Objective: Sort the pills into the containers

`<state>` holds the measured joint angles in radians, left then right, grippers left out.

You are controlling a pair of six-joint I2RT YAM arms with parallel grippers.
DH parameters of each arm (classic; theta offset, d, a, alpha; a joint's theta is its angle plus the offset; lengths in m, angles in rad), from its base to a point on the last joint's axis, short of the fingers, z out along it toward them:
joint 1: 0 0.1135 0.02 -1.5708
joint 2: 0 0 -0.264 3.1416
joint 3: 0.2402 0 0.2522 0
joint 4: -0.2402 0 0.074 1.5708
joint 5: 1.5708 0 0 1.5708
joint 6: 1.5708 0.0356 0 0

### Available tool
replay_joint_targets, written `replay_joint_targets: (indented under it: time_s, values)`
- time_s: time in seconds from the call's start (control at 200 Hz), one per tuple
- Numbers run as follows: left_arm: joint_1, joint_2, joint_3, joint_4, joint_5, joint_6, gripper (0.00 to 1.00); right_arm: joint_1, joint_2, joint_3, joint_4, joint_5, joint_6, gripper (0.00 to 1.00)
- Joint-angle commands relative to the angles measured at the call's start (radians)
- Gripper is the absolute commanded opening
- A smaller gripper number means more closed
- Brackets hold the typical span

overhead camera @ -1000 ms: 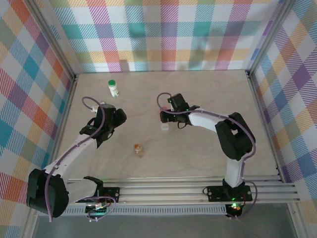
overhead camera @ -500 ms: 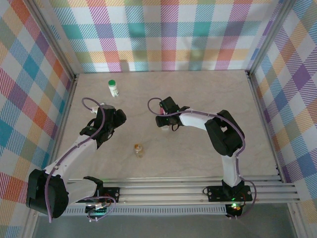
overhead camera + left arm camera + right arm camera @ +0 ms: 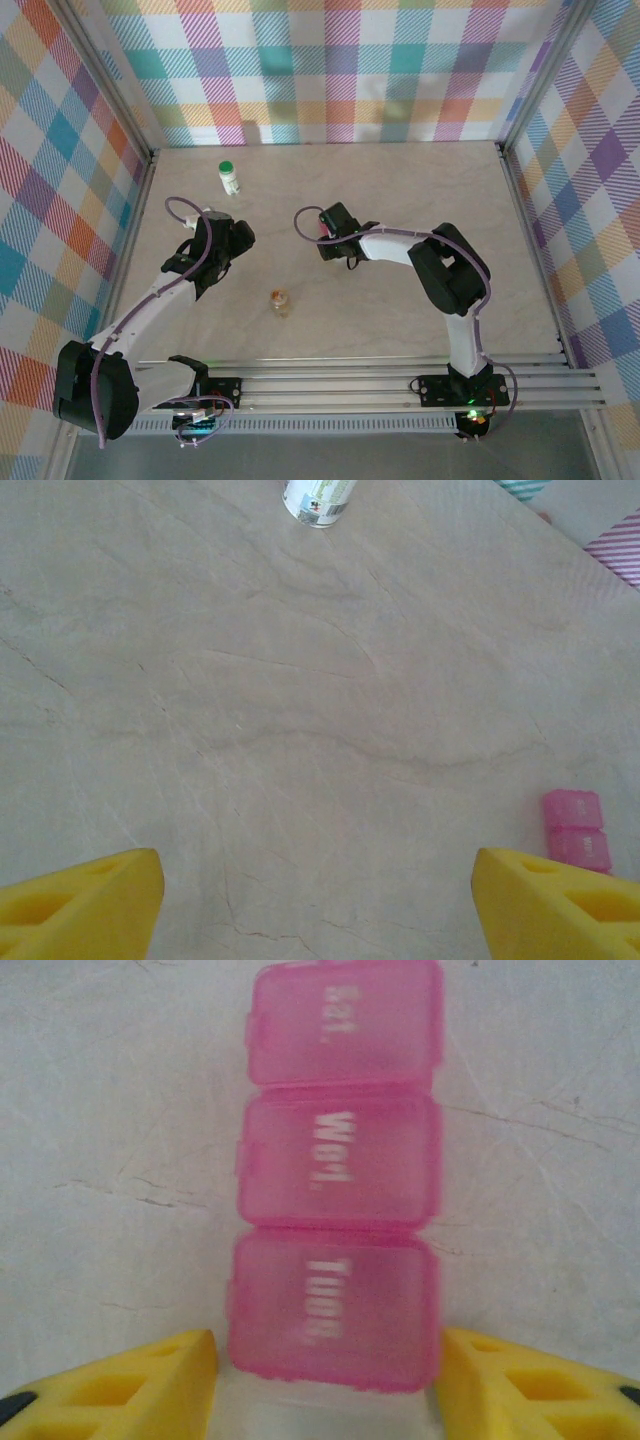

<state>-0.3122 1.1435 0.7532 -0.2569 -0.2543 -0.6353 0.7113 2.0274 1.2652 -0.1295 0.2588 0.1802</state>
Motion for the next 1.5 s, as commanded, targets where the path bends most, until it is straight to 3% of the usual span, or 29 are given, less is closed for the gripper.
replay_joint_targets:
  time_s: [0.0,0.29,0.545,0.61,0.725,0.82,0.86,0.99,1.155,1.23,1.32,1.415,1.495]
  values:
    - [0.007,0.001,0.001,0.002,-0.010,-0.007,0.81,0.016,0.014,-0.042,0.050,0.012,-0.041,0.51]
    - [0.007,0.006,0.003,-0.002,-0.008,-0.010,0.81,0.016,0.003,-0.072,0.088,0.031,-0.076,0.49]
    - [0.007,-0.002,0.000,-0.006,-0.011,-0.009,0.81,0.016,-0.028,-0.124,0.151,0.001,-0.129,0.35]
    - [0.007,-0.002,0.003,-0.008,-0.013,-0.009,0.81,0.016,-0.067,-0.135,0.147,-0.040,-0.142,0.29]
    - [0.007,-0.009,0.010,-0.007,-0.026,0.001,0.81,0.013,-0.168,-0.159,0.122,-0.132,-0.183,0.07]
    - [0.007,-0.014,0.028,0.011,-0.026,0.001,0.81,0.003,-0.251,-0.150,0.030,-0.278,-0.270,0.05]
    - [0.007,-0.015,0.038,0.031,-0.013,0.006,0.81,-0.003,-0.276,-0.130,-0.038,-0.342,-0.356,0.00]
    - [0.007,0.010,0.071,0.195,0.040,0.049,0.81,-0.044,-0.333,-0.036,-0.255,-0.493,-0.548,0.00]
    - [0.005,0.065,0.081,0.588,0.181,0.295,0.80,-0.139,-0.450,0.047,-0.410,-0.617,-0.813,0.01]
    - [0.005,0.101,0.106,0.702,0.340,0.485,0.80,-0.185,-0.485,0.080,-0.475,-0.661,-0.937,0.00]
    - [-0.003,0.168,0.218,0.603,0.555,0.733,0.78,-0.223,-0.510,0.133,-0.603,-0.686,-1.126,0.00]
    - [-0.023,0.209,0.313,0.430,0.772,1.005,0.74,-0.231,-0.507,0.196,-0.697,-0.575,-1.215,0.00]
    - [-0.038,0.174,0.282,0.421,0.884,1.168,0.74,-0.241,-0.511,0.229,-0.748,-0.500,-1.249,0.00]
